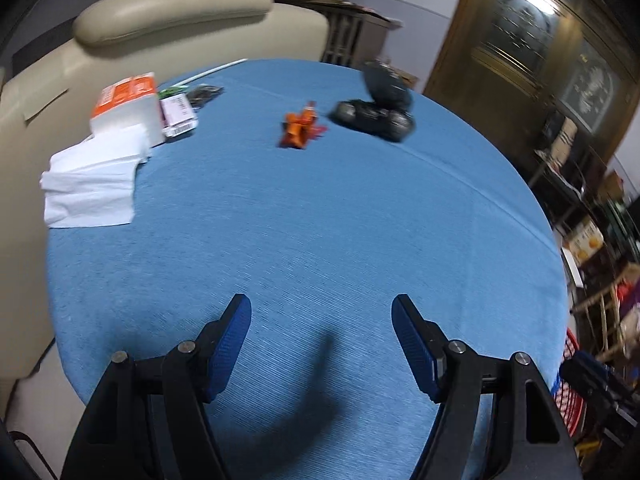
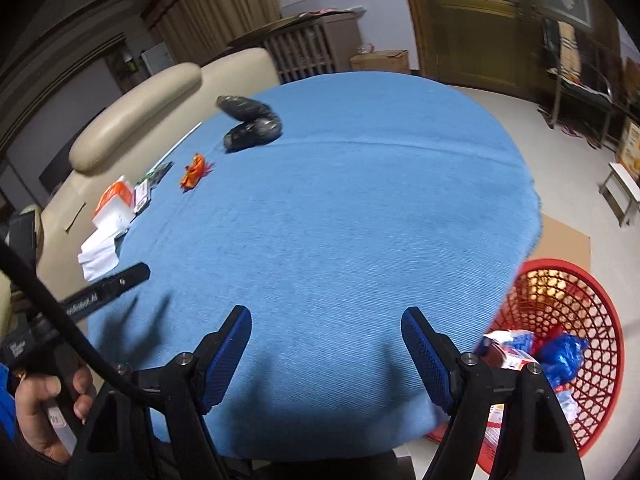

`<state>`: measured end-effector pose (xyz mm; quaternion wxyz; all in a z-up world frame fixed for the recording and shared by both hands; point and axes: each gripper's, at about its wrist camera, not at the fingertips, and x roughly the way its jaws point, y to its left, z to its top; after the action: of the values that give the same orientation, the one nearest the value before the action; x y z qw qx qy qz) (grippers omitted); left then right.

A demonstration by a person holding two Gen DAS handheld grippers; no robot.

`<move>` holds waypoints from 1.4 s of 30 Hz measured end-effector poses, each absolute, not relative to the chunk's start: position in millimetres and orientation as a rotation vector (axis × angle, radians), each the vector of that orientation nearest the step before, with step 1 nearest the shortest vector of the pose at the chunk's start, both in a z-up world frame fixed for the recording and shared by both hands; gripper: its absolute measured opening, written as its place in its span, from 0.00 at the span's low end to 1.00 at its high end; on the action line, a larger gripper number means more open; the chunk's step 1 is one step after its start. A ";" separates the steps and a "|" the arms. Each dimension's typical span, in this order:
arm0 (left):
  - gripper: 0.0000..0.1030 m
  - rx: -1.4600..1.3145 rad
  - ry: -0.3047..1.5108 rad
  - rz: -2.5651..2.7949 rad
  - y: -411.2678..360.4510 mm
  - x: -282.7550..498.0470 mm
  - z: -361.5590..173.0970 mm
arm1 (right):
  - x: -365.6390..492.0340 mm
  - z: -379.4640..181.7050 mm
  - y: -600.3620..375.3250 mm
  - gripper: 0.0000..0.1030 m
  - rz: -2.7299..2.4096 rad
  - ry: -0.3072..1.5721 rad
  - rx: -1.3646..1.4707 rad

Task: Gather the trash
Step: 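Move both open tools back over the table toward the orange bundle and black bag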

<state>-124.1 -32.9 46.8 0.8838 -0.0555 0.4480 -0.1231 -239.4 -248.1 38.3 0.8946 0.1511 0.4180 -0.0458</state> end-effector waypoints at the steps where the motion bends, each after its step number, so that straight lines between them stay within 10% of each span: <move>1: 0.71 -0.124 0.931 -0.251 -30.4 -121.4 46.1 | -237.6 37.7 -245.6 0.78 -0.091 0.874 0.307; 42: 0.71 -0.021 0.866 -0.285 -56.5 -144.7 68.4 | -288.0 148.6 -267.5 0.80 -0.140 0.622 0.289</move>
<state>-144.7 -56.5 68.4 0.8980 -0.0101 0.4180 -0.1374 -288.0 -267.5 148.6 0.9393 0.1418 0.3047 -0.0687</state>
